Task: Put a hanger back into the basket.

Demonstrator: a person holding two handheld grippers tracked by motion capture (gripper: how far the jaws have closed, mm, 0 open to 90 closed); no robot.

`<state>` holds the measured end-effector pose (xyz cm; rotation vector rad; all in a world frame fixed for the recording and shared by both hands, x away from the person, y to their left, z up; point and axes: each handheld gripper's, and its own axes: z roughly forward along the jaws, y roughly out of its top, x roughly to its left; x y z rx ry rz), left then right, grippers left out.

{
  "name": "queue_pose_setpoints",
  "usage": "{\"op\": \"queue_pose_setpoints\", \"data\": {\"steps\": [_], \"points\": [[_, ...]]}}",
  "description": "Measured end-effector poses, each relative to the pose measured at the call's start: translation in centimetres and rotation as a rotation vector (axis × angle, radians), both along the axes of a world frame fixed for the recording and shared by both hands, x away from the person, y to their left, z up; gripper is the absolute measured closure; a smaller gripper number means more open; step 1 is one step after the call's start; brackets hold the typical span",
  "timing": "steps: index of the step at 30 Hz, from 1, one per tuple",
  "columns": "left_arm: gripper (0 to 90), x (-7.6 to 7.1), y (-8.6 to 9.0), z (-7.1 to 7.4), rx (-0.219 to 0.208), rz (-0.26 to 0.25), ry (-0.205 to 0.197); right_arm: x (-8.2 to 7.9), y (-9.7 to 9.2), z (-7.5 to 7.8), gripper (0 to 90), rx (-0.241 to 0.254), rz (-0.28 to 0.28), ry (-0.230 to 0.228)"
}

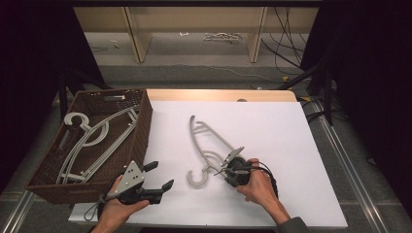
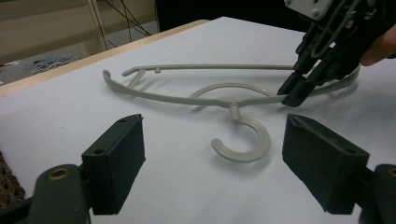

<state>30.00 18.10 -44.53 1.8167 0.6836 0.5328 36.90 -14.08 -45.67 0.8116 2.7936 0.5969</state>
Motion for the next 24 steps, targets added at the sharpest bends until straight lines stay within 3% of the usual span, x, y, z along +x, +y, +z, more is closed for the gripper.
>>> {"op": "queue_pose_setpoints", "data": {"steps": [3, 7, 10, 11, 12, 13, 15, 20, 23, 24], "points": [[21.1, 0.5, -0.4, 0.0, 0.022, -0.015, 0.000, -0.7, 0.1, 0.5, 82.0, -0.007, 0.046, -0.002], [25.6, 1.5, -1.2, 0.6, 0.105, -0.015, -0.061, -1.2, 0.1, 1.2, 82.0, -0.012, 0.092, -0.009], [26.3, 2.4, -1.8, 0.9, 0.130, -0.024, -0.066, -1.5, 0.1, 1.4, 82.0, -0.008, 0.106, -0.007], [26.7, 3.3, -2.7, 1.1, 0.179, -0.038, -0.054, -1.7, 0.0, 1.7, 82.1, -0.009, 0.119, -0.008], [27.8, 3.3, -2.7, 1.1, 0.179, -0.038, -0.054, -1.7, 0.0, 1.8, 82.1, -0.011, 0.129, -0.016], [28.3, 4.1, -3.8, 1.0, 0.249, -0.074, -0.030, -1.9, -0.1, 1.9, 82.1, -0.010, 0.132, -0.018], [29.5, 4.6, -4.9, 0.9, 0.323, -0.105, -0.035, -2.1, -0.2, 2.2, 82.1, -0.008, 0.142, -0.020], [32.4, 5.9, -6.7, 0.8, 0.440, -0.173, -0.045, -2.5, -0.7, 2.8, 82.1, -0.011, 0.168, -0.021], [35.1, 6.5, -7.5, 0.5, 0.474, -0.209, -0.025, -2.7, -1.0, 3.2, 82.1, -0.010, 0.178, -0.023], [35.5, 6.7, -7.8, 0.4, 0.491, -0.217, -0.035, -2.8, -1.1, 3.2, 82.1, -0.007, 0.184, -0.022]]}}
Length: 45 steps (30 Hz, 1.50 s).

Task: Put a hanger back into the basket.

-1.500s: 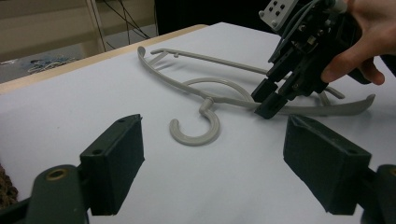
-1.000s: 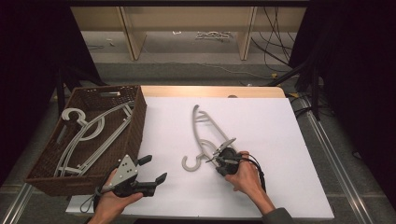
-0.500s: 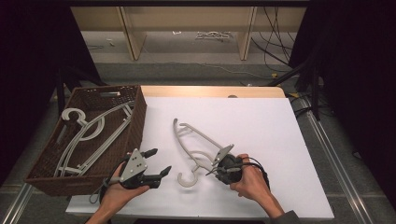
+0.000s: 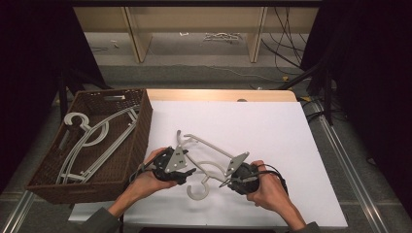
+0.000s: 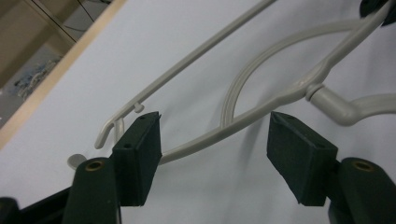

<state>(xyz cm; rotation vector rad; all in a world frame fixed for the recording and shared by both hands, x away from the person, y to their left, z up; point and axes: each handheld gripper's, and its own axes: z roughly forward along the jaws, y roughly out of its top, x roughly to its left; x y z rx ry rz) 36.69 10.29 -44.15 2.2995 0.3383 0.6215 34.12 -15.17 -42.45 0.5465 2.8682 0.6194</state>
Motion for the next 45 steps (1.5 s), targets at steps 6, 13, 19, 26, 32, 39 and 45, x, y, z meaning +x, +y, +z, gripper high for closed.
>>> {"op": "queue_pose_setpoints", "data": {"steps": [6, 13, 19, 26, 32, 39, 45], "points": [[40.4, 0.7, -1.2, -0.6, 0.062, -0.039, 0.016, 0.0, -0.5, 0.3, 82.2, 0.012, 0.002, -0.004], [40.9, 1.3, -2.2, -0.7, 0.128, -0.101, -0.010, 0.1, -0.7, 0.6, 82.2, 0.016, 0.011, -0.008], [44.9, 1.7, -3.5, -1.2, 0.195, -0.150, -0.032, 0.0, -0.7, 0.7, 82.2, 0.017, 0.025, -0.013], [62.9, 2.0, -4.1, -1.1, 0.221, -0.223, -0.034, 0.2, -0.9, 0.7, 82.2, 0.023, 0.023, -0.023], [67.4, 1.4, -4.0, 0.4, 0.223, -0.257, -0.086, 0.6, -1.6, 1.0, 80.1, 0.025, -0.001, -0.062], [71.9, 0.9, -4.0, 1.3, 0.211, -0.260, -0.109, 0.9, -2.3, 1.4, 75.6, 0.056, -0.042, -0.103], [76.8, 0.7, -3.9, 2.1, 0.160, -0.261, -0.086, 1.3, -3.0, 1.9, 59.2, 0.117, -0.118, -0.136]]}}
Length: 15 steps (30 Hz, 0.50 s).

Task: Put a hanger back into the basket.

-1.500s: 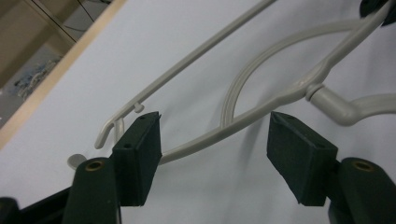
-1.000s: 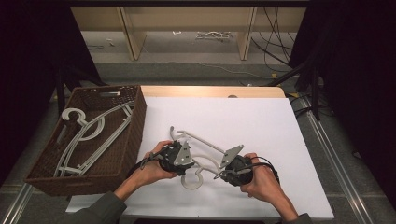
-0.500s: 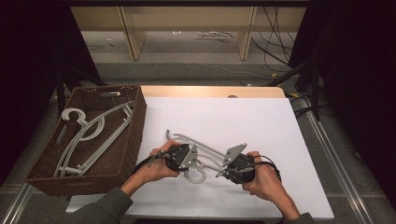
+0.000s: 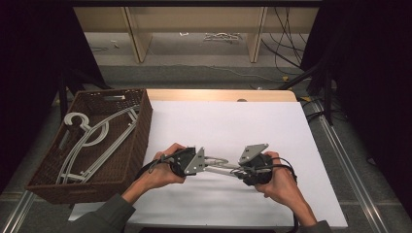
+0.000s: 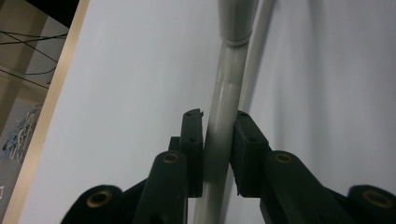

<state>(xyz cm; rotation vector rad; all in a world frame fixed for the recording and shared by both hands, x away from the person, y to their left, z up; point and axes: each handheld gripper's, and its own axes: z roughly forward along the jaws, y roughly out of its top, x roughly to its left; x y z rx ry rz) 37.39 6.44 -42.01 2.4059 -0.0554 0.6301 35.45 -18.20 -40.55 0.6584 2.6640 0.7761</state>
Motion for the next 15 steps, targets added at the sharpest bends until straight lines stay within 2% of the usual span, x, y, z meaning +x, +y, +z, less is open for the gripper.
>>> {"op": "queue_pose_setpoints", "data": {"steps": [1, 2, 3, 4, 5, 7, 8, 11, 13, 15], "points": [[77.1, 0.0, 0.0, 0.1, -0.002, 0.004, -0.007, 0.0, -0.1, 0.0, 54.8, 0.024, -0.034, -0.021], [77.6, 0.1, 0.0, 0.1, -0.011, 0.008, -0.001, 0.1, -0.2, 0.2, 49.6, 0.045, -0.058, -0.021], [78.1, 0.1, 0.0, 0.1, -0.011, 0.008, -0.001, 0.1, -0.2, 0.2, 49.6, 0.045, -0.058, -0.021], [78.5, 0.1, 0.2, 0.3, -0.032, 0.022, 0.016, 0.3, -0.4, 0.4, 41.8, 0.090, -0.097, -0.045], [78.6, 0.2, 0.2, 0.3, -0.044, 0.033, 0.027, 0.3, -0.7, 0.7, 39.3, 0.100, -0.117, -0.035], [79.1, 0.3, 0.4, 0.6, -0.065, 0.044, 0.051, 0.5, -1.0, 0.9, 34.7, 0.151, -0.138, -0.071], [79.3, 0.3, 0.6, 0.7, -0.077, 0.052, 0.062, 0.5, -1.2, 1.2, 33.5, 0.166, -0.161, -0.062], [79.5, 0.7, 1.0, 1.0, -0.114, 0.086, 0.078, 0.4, -1.7, 1.8, 32.8, 0.244, -0.229, -0.090], [79.5, 0.9, 1.3, 1.2, -0.127, 0.109, 0.096, 0.4, -1.9, 2.1, 31.6, 0.272, -0.247, -0.115], [79.5, 1.1, 1.6, 1.3, -0.131, 0.137, 0.096, 0.3, -2.1, 2.3, 30.6, 0.291, -0.256, -0.142]]}}
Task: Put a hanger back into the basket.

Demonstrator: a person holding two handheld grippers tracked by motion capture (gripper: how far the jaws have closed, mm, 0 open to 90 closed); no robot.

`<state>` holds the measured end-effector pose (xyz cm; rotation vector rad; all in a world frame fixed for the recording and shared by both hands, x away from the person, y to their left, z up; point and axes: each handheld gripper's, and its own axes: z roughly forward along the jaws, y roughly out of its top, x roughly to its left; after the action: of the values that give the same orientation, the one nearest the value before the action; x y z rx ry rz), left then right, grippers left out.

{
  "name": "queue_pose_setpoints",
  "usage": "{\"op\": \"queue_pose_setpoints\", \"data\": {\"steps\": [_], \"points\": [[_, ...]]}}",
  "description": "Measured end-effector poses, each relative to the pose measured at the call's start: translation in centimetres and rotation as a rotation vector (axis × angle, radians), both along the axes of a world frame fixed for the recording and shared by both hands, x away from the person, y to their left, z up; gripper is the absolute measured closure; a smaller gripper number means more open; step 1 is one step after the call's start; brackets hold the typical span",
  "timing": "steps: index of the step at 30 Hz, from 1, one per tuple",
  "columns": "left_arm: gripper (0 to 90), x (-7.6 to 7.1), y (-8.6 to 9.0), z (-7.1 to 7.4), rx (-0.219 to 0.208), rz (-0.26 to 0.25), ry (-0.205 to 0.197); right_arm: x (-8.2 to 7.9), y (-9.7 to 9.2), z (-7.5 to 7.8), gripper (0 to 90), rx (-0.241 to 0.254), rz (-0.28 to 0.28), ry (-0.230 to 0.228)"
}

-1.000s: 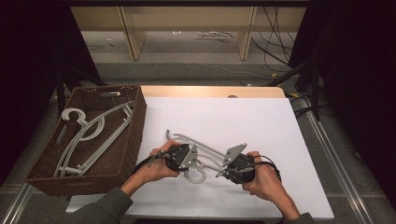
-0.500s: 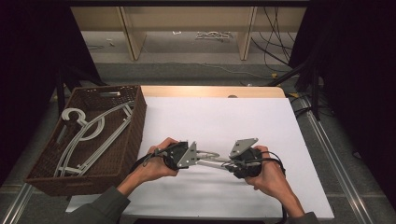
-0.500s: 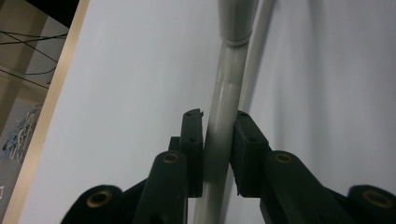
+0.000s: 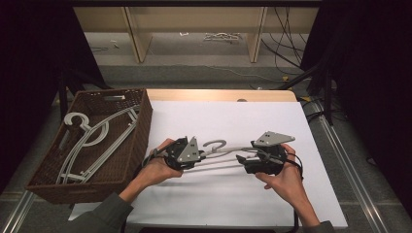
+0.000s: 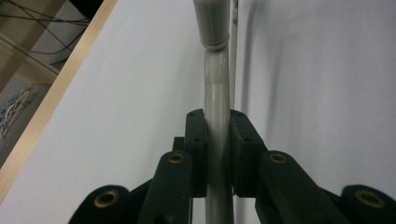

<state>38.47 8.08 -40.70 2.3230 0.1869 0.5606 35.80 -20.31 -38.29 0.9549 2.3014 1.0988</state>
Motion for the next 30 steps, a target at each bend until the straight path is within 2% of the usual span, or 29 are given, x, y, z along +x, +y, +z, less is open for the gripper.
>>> {"op": "queue_pose_setpoints", "data": {"steps": [2, 8, 10, 11, 14, 17, 19, 21, 23, 26, 30], "points": [[79.5, 0.2, 0.3, 0.1, -0.014, 0.024, 0.035, -0.2, -0.1, 0.2, 30.2, 0.023, -0.023, -0.013], [79.5, 0.5, 0.7, 0.6, -0.038, 0.074, 0.069, -1.1, -0.2, 0.2, 29.9, 0.058, -0.051, -0.063], [79.5, 0.7, 0.8, 0.9, -0.061, 0.088, 0.078, -1.4, -0.2, 0.1, 29.4, 0.059, -0.039, -0.059], [79.5, 0.7, 0.9, 1.0, -0.079, 0.103, 0.104, -1.6, -0.2, 0.1, 28.9, 0.060, -0.037, -0.063], [79.5, 0.8, 1.1, 1.9, -0.113, 0.120, 0.121, -2.2, -0.2, -0.2, 27.8, 0.069, -0.031, -0.076], [79.4, 1.1, 1.3, 2.5, -0.130, 0.118, 0.120, -2.6, -0.4, -0.3, 27.7, 0.080, -0.029, -0.087], [79.5, 1.3, 1.7, 3.3, -0.156, 0.137, 0.141, -3.0, -0.5, -0.4, 27.4, 0.090, -0.032, -0.101], [79.4, 1.5, 2.0, 3.9, -0.165, 0.145, 0.146, -3.2, -0.6, -0.6, 27.4, 0.098, -0.029, -0.102], [79.4, 1.6, 2.1, 4.5, -0.172, 0.152, 0.145, -3.4, -0.8, -0.8, 27.4, 0.099, -0.037, -0.134], [79.4, 1.4, 2.3, 5.2, -0.232, 0.160, 0.181, -3.6, -1.0, -1.2, 27.4, 0.103, -0.041, -0.130], [79.4, 1.1, 2.6, 6.5, -0.258, 0.151, 0.189, -3.9, -1.3, -1.7, 26.8, 0.102, -0.039, -0.119]]}}
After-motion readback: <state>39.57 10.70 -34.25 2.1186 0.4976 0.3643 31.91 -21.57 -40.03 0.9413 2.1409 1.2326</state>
